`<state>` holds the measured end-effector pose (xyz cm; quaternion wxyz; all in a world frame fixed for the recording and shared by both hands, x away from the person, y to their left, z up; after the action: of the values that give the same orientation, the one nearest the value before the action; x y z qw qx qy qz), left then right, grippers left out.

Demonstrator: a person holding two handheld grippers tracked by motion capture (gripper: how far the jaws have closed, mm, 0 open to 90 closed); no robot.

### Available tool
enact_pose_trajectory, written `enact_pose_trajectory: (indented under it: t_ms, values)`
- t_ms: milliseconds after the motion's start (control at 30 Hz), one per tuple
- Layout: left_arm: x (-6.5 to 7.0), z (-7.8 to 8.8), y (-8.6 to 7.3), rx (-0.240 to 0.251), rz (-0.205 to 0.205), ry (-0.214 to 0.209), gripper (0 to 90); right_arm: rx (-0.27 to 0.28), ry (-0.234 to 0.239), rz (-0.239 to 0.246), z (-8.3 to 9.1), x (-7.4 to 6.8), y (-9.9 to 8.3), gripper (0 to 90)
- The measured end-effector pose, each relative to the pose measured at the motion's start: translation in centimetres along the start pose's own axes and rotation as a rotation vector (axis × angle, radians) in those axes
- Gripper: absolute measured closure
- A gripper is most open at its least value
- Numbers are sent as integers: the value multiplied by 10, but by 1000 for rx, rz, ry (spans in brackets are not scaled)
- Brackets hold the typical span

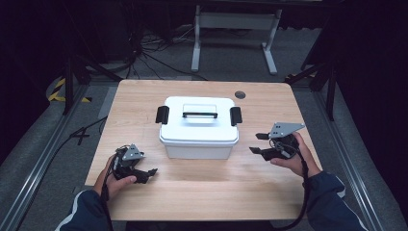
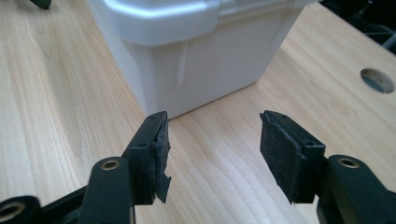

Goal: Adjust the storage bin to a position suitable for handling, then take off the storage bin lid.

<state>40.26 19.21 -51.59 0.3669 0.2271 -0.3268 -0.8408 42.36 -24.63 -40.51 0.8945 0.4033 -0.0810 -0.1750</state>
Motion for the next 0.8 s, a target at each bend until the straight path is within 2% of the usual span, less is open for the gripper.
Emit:
enact_pose_trajectory:
  t_ms: [133,233,300,367,433,633,800]
  values:
    - [0,0,0,1,1,2,151,21,-12,23,18,3,17,424]
    - [0,0,0,1,1,1,151,12,-23,42,25,6,29,424]
    - [0,0,0,1,0,1,151,7,-57,58,29,8,38,429]
    - [0,0,0,1,-4,1,151,13,-61,69,32,11,50,432]
    - [-1,0,0,0,-6,0,151,-1,-67,90,32,13,62,432]
    - [-1,0,0,0,-7,-5,149,-13,-19,147,22,10,99,434]
    - [-1,0,0,-4,-12,-11,147,-62,12,189,8,10,122,474]
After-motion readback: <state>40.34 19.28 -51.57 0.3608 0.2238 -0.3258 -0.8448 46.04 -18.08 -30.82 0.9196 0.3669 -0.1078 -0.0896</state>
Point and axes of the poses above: each handheld gripper's, and its own axes: z roughly backward along the jaws, y roughly out of its top, x roughly to its right, the point moved 5 cm from there along -z, roughly forward along the jaws, and after that the axes turned 13 degrees about y, right-handed, at the moved point
